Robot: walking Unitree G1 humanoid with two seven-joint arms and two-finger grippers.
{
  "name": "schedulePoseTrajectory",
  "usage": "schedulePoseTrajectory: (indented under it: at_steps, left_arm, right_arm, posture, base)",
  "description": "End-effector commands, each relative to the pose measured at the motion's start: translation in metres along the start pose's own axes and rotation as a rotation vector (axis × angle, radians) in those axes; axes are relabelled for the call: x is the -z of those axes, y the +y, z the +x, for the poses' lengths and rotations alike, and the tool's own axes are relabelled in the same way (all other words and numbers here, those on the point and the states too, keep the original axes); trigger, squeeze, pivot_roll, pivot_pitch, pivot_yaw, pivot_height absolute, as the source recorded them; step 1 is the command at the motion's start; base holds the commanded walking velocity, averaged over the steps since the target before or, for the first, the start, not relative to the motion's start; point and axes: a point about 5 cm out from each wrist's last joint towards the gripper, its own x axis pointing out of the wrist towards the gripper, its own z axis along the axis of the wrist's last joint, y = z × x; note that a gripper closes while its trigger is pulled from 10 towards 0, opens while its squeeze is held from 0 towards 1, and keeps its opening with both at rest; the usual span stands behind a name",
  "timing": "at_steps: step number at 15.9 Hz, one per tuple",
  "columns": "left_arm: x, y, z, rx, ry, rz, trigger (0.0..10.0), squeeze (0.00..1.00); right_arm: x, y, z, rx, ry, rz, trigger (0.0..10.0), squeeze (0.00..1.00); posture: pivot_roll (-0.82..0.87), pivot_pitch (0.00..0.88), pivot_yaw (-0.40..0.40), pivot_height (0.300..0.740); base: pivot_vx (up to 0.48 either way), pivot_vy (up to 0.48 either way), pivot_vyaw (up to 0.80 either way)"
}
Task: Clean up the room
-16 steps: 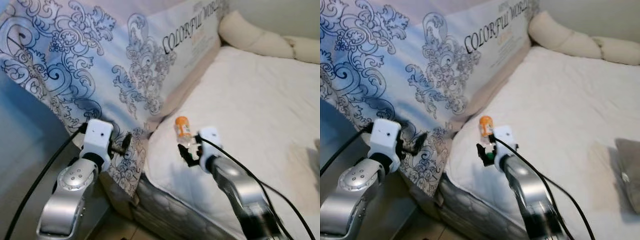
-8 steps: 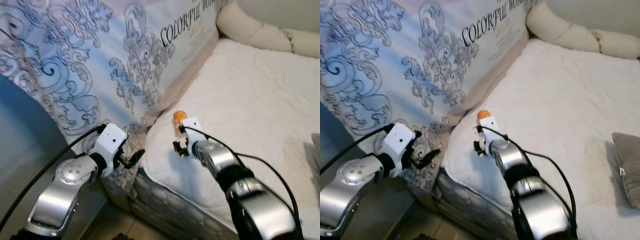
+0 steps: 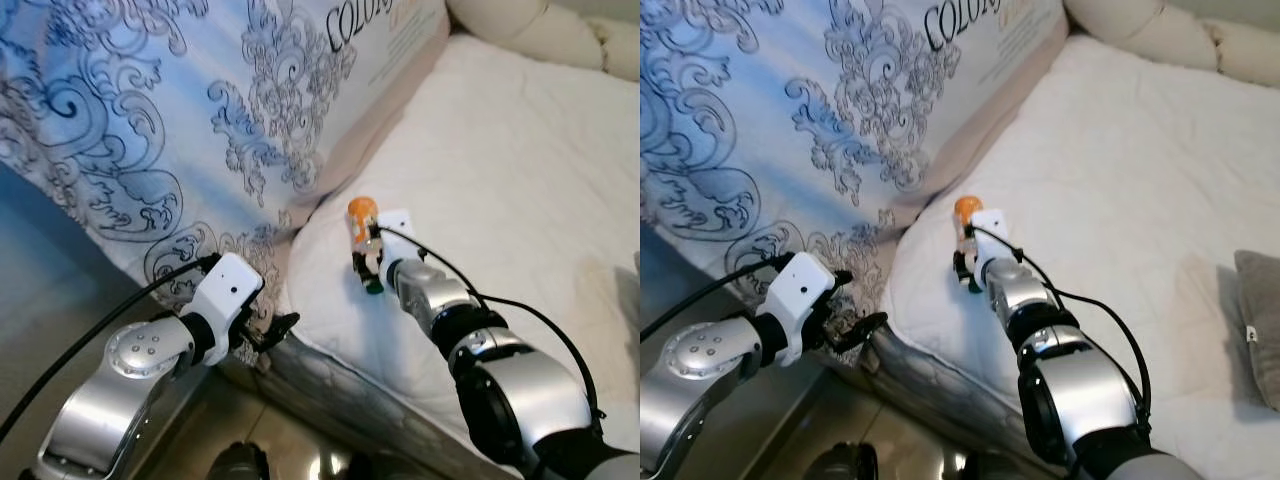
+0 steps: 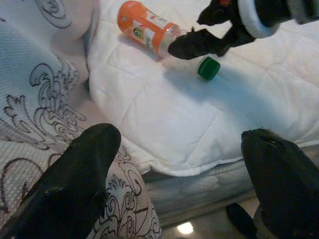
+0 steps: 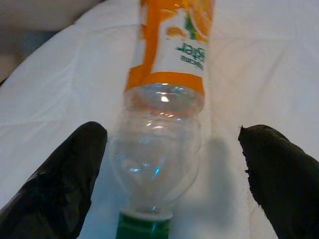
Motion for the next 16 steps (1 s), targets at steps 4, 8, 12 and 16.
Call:
schedulePoseTrajectory:
  at_steps: [4, 8, 12, 16]
  left_arm:
    - [-0.015, -0.024, -0.015, 0.156, -0.028, -0.003, 10.0, 0.00]
    - [-0.020, -0.039, -0.022, 0.248, -0.033, -0.025, 10.0, 0.00]
    - [-0.018, -0.040, -0.025, 0.261, -0.008, -0.032, 10.0, 0.00]
    - [-0.018, -0.039, -0.025, 0.272, 0.005, -0.035, 10.0, 0.00]
  right_arm:
    - [0.004, -0.002, 0.001, -0.005, 0.019, 0.059, 10.0, 0.00]
    - [0.004, -0.003, 0.001, -0.007, 0.012, 0.116, 0.0, 0.00]
    - [0.002, -0.002, 0.001, -0.022, 0.000, 0.110, 0.0, 0.00]
    - [0.000, -0.001, 0.001, -0.032, -0.010, 0.089, 0.0, 0.00]
  posture:
    - [0.19, 0.275, -0.041, 0.740]
    - [0.20, 0.280, -0.043, 0.740]
    - [0.20, 0.265, -0.043, 0.740]
    - [0.20, 0.246, -0.045, 0.740]
  base:
    - [0.000, 0.000, 0.00]
    - [0.000, 0.000, 0.00]
    - [0.000, 0.000, 0.00]
    - [0.000, 0.000, 0.00]
